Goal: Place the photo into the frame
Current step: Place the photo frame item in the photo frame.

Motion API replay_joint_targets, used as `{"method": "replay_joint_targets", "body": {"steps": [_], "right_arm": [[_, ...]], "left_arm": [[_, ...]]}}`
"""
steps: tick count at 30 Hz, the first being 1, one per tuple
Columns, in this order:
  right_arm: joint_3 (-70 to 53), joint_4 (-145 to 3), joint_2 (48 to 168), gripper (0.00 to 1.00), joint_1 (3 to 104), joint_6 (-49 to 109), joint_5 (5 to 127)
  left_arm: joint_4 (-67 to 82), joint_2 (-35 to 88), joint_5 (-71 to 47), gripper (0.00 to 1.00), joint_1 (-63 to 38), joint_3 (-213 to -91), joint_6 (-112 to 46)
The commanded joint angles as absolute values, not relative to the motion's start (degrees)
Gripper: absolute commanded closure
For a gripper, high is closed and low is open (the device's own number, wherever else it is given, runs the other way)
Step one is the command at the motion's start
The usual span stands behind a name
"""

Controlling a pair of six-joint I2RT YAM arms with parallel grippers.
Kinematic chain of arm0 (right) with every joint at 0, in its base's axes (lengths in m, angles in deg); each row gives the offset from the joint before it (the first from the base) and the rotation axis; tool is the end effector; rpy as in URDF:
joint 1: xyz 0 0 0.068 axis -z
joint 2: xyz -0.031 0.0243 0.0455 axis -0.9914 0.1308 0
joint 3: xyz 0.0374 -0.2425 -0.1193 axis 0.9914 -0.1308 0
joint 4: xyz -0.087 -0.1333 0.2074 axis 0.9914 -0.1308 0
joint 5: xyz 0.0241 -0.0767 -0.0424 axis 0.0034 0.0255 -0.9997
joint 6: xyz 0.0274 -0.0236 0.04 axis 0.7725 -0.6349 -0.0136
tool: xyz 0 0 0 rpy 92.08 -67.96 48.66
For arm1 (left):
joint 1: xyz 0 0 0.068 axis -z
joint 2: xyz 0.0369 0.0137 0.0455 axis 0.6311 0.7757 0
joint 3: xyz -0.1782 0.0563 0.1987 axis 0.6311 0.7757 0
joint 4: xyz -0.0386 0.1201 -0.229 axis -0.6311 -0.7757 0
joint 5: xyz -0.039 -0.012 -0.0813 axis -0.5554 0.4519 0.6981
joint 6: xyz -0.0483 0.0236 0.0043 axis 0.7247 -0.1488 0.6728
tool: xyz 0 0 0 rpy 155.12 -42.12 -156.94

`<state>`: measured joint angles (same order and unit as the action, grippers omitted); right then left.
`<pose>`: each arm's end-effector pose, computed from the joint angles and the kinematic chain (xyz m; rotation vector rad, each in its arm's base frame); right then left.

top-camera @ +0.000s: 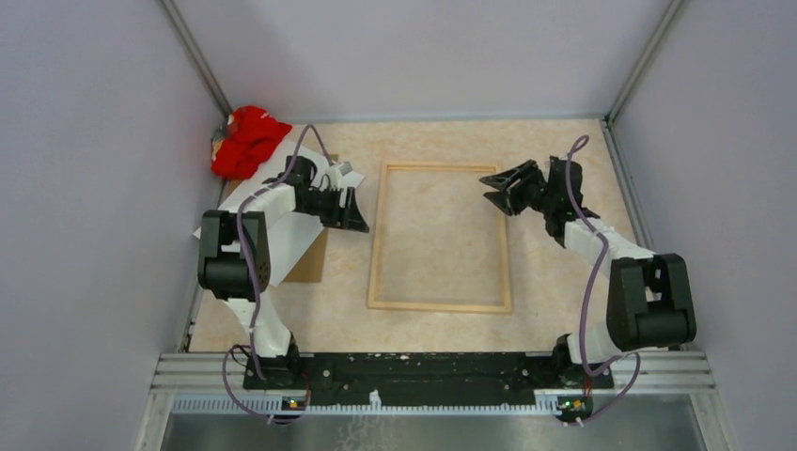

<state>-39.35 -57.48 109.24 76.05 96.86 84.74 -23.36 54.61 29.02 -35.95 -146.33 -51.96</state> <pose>0.3081 0.0508 0.2290 0.9370 2.0159 1.3058 0.3511 -0.0464 0.1825 0.4749 2.4460 -1.1091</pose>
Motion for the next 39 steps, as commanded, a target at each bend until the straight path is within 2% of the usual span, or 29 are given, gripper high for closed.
{"method": "replay_joint_targets", "body": {"steps": [1,7,11,14,24,33,39], "right_arm": [[-38.18,-53.32,112.01,0.5,75.81,89.06,95.89],[-40.17,-58.0,110.74,0.49,75.8,83.5,97.2],[-36.78,-74.94,107.09,0.32,75.8,71.76,88.94],[-35.21,-85.41,103.28,0.26,75.72,64.61,81.06],[-42.18,-96.87,94.13,0.27,73.31,59.57,68.93],[-51.36,-102.06,84.22,0.31,71.88,61.07,70.42],[-56.46,-100.01,83.27,0.32,71.38,61.88,73.65]], "left_arm": [[-22.13,56.36,28.86,0.28,-35.53,-147.29,-53.26],[-23.18,58.81,26.57,0.36,-34.24,-147.5,-55.0],[-23.76,59.45,26.26,0.38,-34.21,-148.21,-55.55],[-23.89,59.02,26.2,0.38,-34.22,-148.46,-55.77],[-23.41,61.53,25.33,0.44,-33.92,-148.9,-55.39],[-22.53,62.06,23.53,0.51,-32.51,-148.98,-55.01],[-22.49,62.69,22.84,0.53,-31.94,-148.69,-54.85]]}}
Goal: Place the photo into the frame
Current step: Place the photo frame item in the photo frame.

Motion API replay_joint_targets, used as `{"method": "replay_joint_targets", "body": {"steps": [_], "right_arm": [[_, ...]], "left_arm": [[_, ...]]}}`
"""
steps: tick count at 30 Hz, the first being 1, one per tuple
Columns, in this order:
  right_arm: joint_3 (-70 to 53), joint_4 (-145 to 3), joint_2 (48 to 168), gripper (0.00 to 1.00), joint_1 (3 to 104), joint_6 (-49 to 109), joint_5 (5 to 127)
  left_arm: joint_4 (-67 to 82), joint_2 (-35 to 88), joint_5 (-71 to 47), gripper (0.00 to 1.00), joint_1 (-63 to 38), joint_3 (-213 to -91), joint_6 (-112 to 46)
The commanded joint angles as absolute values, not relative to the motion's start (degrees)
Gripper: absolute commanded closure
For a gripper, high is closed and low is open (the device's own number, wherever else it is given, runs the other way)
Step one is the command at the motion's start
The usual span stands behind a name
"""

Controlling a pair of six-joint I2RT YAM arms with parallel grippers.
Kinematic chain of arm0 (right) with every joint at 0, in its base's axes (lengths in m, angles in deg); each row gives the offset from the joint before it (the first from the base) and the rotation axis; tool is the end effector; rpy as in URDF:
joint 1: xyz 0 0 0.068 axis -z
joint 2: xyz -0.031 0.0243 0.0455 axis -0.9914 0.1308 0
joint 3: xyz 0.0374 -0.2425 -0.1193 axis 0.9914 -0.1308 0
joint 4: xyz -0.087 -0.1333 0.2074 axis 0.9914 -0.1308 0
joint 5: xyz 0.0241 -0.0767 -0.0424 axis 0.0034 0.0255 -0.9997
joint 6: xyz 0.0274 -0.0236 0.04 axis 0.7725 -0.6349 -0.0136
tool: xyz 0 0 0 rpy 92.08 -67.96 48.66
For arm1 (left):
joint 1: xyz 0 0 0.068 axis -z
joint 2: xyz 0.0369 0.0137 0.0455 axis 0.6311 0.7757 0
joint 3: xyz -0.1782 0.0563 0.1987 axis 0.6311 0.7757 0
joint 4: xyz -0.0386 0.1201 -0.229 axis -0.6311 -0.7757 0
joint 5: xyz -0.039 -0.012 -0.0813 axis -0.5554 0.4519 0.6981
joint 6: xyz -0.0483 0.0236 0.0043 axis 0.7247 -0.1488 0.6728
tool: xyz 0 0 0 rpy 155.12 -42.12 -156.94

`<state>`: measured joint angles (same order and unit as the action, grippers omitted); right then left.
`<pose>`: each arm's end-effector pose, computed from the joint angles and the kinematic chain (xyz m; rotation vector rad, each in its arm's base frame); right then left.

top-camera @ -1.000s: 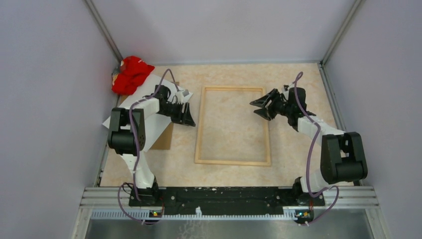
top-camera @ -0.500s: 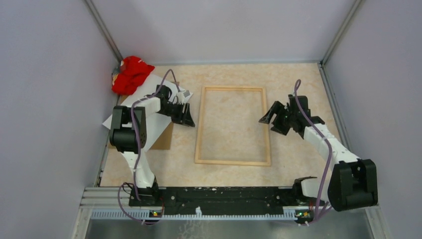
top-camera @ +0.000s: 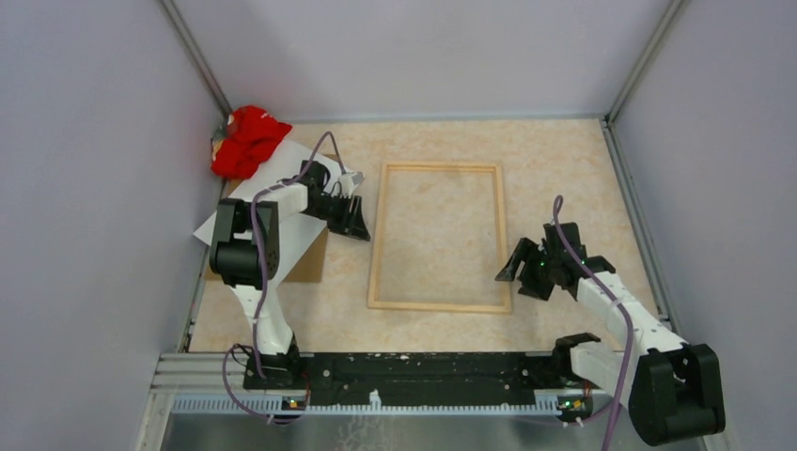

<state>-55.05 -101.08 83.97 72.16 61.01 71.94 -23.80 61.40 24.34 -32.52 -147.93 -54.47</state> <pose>0.1732 0.0402 0.1801 0.5450 2.6201 0.6025 0.3597 -0.0667 0.1474 0.5526 2.5581 -1.0503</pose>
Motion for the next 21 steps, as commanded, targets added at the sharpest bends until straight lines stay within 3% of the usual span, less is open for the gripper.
{"method": "replay_joint_targets", "body": {"steps": [1,8,18,21], "right_arm": [[-56.64,-99.59,83.44,0.32,71.17,62.0,73.99],[-55.63,-98.34,84.16,0.37,70.67,62.22,74.31],[-53.9,-96.94,81.94,0.68,70.64,65.12,78.52],[-51.93,-97.93,81.52,0.72,70.41,65.65,79.12]], "left_arm": [[-22.47,62.7,22.81,0.53,-31.86,-148.68,-54.83],[-22.47,62.7,22.72,0.55,-31.32,-148.78,-54.58],[-22.53,63.19,22.56,0.6,-30.15,-148.5,-54.22],[-22.21,63.13,22.84,0.6,-29.78,-148.06,-54.33]]}}
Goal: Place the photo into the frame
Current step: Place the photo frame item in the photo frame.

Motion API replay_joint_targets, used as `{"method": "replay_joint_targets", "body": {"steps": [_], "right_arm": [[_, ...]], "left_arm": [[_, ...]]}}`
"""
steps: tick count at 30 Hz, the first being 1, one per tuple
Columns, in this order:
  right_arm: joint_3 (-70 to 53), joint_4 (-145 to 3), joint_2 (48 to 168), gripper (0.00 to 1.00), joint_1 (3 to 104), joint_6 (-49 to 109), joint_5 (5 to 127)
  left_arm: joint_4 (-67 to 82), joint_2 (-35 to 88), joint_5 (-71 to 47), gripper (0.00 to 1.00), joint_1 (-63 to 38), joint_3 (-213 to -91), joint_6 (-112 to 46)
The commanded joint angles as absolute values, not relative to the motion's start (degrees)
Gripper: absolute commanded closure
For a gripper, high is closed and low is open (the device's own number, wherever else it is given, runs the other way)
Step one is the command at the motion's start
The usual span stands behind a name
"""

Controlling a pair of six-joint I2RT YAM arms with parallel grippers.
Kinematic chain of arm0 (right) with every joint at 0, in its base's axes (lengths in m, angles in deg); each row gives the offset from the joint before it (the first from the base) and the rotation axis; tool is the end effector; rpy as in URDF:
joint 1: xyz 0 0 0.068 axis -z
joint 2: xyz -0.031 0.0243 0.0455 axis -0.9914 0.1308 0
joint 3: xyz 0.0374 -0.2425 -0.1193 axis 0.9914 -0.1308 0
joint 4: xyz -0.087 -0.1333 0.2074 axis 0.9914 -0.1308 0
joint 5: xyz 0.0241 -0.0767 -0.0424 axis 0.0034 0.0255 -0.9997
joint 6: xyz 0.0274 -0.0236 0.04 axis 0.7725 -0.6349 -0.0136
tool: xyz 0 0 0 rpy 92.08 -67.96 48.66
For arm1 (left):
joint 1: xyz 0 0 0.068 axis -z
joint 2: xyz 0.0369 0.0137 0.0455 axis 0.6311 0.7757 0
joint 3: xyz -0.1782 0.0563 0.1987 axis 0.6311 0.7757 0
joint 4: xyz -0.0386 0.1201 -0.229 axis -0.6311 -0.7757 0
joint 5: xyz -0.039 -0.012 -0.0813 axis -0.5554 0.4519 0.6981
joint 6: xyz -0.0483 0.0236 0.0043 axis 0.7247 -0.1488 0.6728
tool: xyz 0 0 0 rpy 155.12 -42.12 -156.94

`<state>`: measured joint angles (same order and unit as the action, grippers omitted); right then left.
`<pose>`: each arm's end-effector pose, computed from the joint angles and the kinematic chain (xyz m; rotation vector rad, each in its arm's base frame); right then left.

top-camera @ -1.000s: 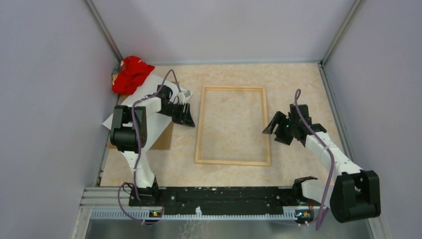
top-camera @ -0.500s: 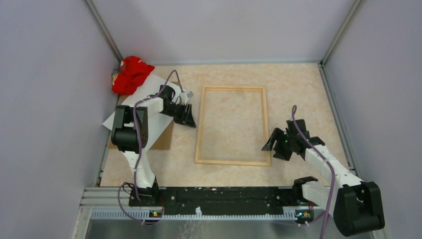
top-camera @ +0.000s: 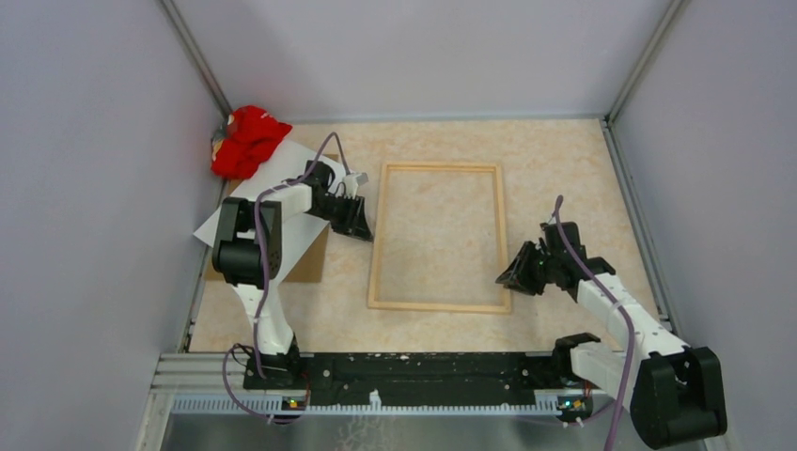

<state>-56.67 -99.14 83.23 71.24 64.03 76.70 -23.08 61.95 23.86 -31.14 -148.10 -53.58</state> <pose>0.1694 0.0452 0.1762 0.5587 2.6223 0.7357 0.3602 -0.0755 0.1450 0.5667 2.5649 -1.0502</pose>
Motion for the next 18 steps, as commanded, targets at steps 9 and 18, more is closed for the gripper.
{"method": "replay_joint_targets", "body": {"steps": [9,18], "right_arm": [[-52.22,-90.81,80.48,0.74,69.99,71.58,84.32],[-53.71,-86.13,83.32,0.58,70.01,71.87,85.61]], "left_arm": [[-23.68,63.4,24.82,0.62,-29.73,-148.93,-55.73],[-24.66,63.87,25.19,0.63,-29.73,-149.31,-56.37]]}}
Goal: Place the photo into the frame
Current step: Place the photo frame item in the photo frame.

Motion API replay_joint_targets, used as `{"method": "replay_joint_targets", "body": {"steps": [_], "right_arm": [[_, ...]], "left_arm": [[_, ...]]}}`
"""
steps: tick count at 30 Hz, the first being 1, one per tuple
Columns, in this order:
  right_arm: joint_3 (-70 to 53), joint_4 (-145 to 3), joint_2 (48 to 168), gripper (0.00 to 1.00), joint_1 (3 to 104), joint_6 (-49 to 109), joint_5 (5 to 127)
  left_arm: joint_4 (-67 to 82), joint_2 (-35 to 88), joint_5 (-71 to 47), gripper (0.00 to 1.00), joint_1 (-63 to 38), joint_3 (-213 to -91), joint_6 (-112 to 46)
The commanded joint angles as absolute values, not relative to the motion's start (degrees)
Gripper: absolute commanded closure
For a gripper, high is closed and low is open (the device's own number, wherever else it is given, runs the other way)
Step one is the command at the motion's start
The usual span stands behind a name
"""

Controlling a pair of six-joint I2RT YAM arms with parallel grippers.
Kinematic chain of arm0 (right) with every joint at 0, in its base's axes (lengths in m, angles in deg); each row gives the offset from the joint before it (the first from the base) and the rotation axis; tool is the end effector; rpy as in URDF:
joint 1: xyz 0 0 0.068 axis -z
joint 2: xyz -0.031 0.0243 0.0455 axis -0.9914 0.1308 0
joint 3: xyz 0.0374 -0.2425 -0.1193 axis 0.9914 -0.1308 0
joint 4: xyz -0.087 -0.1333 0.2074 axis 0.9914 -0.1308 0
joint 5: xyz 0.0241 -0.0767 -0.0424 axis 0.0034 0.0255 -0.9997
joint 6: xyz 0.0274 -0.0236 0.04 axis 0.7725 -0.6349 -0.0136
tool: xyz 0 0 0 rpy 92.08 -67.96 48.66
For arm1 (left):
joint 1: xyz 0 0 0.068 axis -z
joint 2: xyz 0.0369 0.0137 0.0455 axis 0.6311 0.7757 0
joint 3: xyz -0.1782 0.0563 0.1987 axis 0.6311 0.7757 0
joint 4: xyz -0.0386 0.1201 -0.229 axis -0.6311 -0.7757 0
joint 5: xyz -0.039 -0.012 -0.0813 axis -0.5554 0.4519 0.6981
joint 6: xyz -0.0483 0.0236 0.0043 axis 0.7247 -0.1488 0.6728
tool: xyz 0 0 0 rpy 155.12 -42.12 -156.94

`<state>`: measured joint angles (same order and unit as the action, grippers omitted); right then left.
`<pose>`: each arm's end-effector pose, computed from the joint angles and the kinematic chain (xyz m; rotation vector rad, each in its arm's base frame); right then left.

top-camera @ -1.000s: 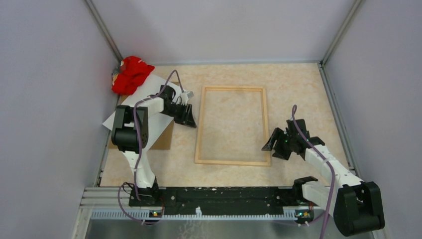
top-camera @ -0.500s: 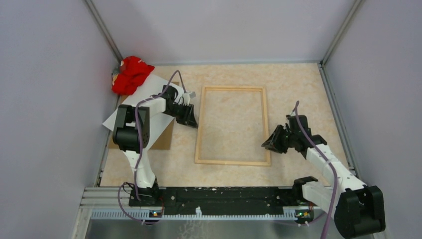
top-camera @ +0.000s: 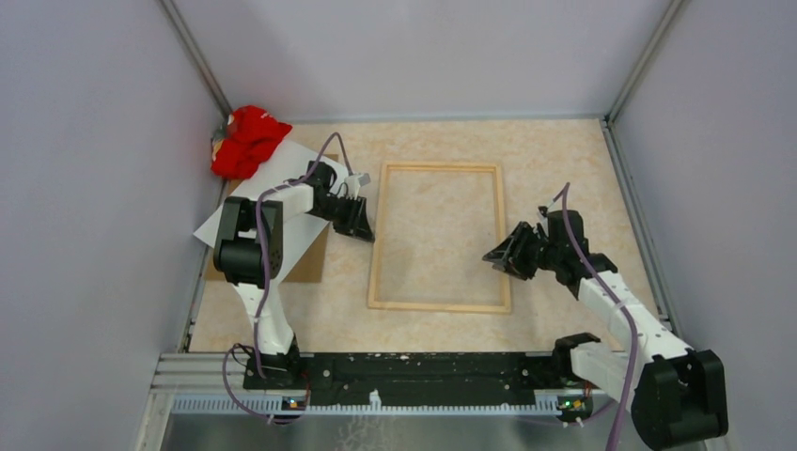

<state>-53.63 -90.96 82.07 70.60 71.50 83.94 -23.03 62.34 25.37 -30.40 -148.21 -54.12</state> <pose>0.1844 0.0546 0.2069 0.5537 2.4440 1.0106 0.3596 -0.0809 0.1438 0.5977 2.5493 -1.0877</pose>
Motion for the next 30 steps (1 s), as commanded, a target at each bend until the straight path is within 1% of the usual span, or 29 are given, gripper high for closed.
{"method": "replay_joint_targets", "body": {"steps": [1,3,4,6,8,10,14,16,20,22,24,26,28,30], "right_arm": [[-53.34,-86.3,83.85,0.53,70.0,71.35,85.67],[-52.02,-87.14,85.36,0.45,70.09,69.47,85.44],[-51.29,-87.48,86.39,0.42,70.17,68.71,85.65],[-50.29,-87.11,88.81,0.4,70.39,67.82,86.87],[-49.13,-87.03,92.09,0.4,70.5,67.44,87.76],[-48.52,-86.19,94.39,0.46,70.51,67.44,88.62],[-48.71,-82.99,96.4,0.64,70.49,69.46,89.94],[-48.64,-81.96,96.67,0.71,70.53,69.7,90.37],[-48.84,-80.72,96.09,0.89,70.46,70.74,91.33],[-48.84,-80.16,94.24,0.95,70.37,71.29,91.81],[-48.44,-80.08,92.31,1.0,70.35,71.32,91.84],[-47.65,-80.12,90.51,1.0,70.35,71.31,91.8],[-46.39,-80.19,89.13,1.0,70.31,71.58,91.75],[-45.15,-80.04,87.83,1.0,70.07,72.08,91.31]], "left_arm": [[-25.44,64.19,25.69,0.63,-29.7,-149.9,-56.8],[-28.0,65.33,26.93,0.63,-29.64,-151.7,-58.3],[-29.36,65.83,26.88,0.63,-29.64,-152.45,-58.91],[-31.13,65.93,27.05,0.63,-29.64,-153.01,-60.46],[-31.8,65.34,26.77,0.62,-29.71,-152.7,-61.44],[-32.37,64.75,26.83,0.61,-29.73,-152.36,-61.94],[-33.3,64.29,26.62,0.6,-29.72,-152.06,-62.66],[-33.07,64.05,26.5,0.6,-29.7,-151.83,-62.77],[-32.69,64.3,27.01,0.59,-29.72,-151.96,-62.78],[-32.64,63.97,27.26,0.54,-29.73,-151.86,-63.03],[-33.08,63.2,28.13,0.43,-29.73,-152.11,-63.45],[-33.1,61.69,28.37,0.33,-29.73,-152.18,-64.38],[-34.17,60.47,28.03,0.25,-29.73,-153.02,-65.93],[-36.82,60.31,27.93,0.22,-29.73,-155.34,-67.41]]}}
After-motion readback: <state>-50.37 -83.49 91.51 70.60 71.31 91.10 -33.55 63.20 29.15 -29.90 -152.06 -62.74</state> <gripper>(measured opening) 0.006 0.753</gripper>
